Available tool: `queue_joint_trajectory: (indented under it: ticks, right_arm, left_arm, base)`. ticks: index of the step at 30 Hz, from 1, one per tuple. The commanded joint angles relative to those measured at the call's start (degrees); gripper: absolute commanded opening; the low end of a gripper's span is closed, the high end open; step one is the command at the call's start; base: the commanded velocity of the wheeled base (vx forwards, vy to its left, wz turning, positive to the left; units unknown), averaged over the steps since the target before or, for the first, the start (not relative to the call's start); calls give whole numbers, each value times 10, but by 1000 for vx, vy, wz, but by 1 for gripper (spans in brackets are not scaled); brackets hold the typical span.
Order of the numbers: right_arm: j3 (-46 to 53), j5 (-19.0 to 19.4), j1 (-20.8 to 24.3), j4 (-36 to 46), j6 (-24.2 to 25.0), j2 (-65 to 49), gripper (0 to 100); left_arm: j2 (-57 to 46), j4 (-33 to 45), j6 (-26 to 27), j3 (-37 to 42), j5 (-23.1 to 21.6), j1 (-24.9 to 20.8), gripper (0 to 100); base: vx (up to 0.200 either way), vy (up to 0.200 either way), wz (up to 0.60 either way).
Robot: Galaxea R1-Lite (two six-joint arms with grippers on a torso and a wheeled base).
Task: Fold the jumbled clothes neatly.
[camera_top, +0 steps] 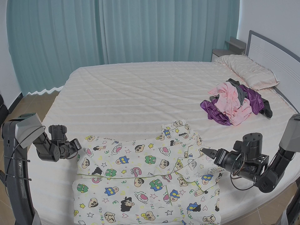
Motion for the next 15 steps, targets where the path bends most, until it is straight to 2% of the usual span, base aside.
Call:
queue_joint_trajectory:
  ticks: [1,4,8,11,15]
  right_arm:
    - [0,0,0,0,0,1,100]
    - [-1,-1,-1,0,0,1,100]
    - [-3,-2,-13,0,-4,-3,100]
    - [-4,-4,-21,3,-11,-7,100]
    - [6,-7,-27,9,-28,-16,100]
  left_arm:
    - [0,3,-1,0,0,1,100]
    - [-2,3,-3,3,0,3,100]
    - [-40,4,-42,19,-4,21,100]
    - [-103,4,-74,72,-36,40,100]
    - [-195,-10,-89,200,-90,42,100]
  base:
    - [0,0,0]
    - [0,0,0]
    - [0,0,0]
    - [0,0,0]
    - [0,0,0]
